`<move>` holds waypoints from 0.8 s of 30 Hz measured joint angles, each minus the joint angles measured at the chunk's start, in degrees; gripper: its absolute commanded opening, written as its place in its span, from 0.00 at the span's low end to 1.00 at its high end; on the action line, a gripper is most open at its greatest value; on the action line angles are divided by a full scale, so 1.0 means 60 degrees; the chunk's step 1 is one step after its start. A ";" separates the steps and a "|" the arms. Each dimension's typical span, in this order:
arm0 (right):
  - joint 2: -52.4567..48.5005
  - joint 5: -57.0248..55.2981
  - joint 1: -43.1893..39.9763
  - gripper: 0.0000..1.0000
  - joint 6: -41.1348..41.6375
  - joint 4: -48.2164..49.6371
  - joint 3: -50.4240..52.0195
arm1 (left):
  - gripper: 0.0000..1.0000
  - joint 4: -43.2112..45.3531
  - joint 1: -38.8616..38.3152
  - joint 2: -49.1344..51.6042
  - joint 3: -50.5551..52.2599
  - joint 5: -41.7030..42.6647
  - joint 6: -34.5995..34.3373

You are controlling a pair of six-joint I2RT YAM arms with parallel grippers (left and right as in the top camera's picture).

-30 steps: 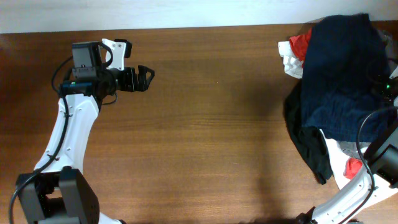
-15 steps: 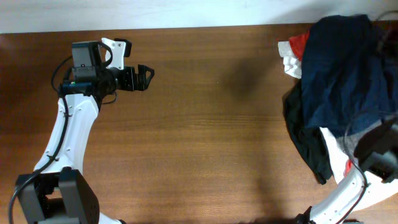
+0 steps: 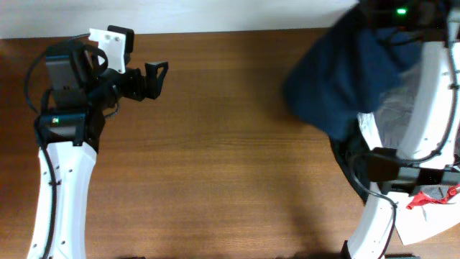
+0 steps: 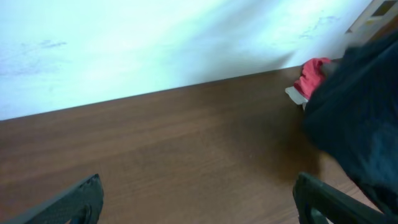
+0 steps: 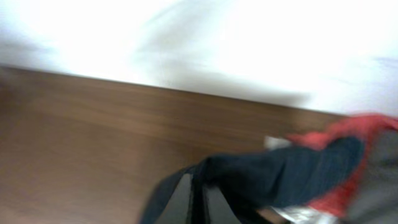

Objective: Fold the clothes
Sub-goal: 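Pull the navy trousers off the pile and drop them mid-table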

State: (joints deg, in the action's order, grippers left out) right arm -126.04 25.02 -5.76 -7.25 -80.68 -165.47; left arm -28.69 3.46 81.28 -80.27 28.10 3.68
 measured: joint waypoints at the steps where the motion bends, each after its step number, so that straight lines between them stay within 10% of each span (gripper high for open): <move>1: 0.0000 0.0015 0.0248 0.04 0.0000 -0.0055 -0.0058 | 0.94 -0.0160 0.0080 -0.0047 0.0000 0.0000 0.0004; 24: -0.0004 -0.0051 0.3508 0.04 0.0466 -0.0987 -0.0117 | 0.94 -0.1188 0.1115 -0.0069 0.0000 -0.0004 -0.0004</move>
State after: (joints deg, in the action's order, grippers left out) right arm -126.06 24.71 15.29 -4.45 -86.61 -166.17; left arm -35.81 10.15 80.86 -80.27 28.08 3.66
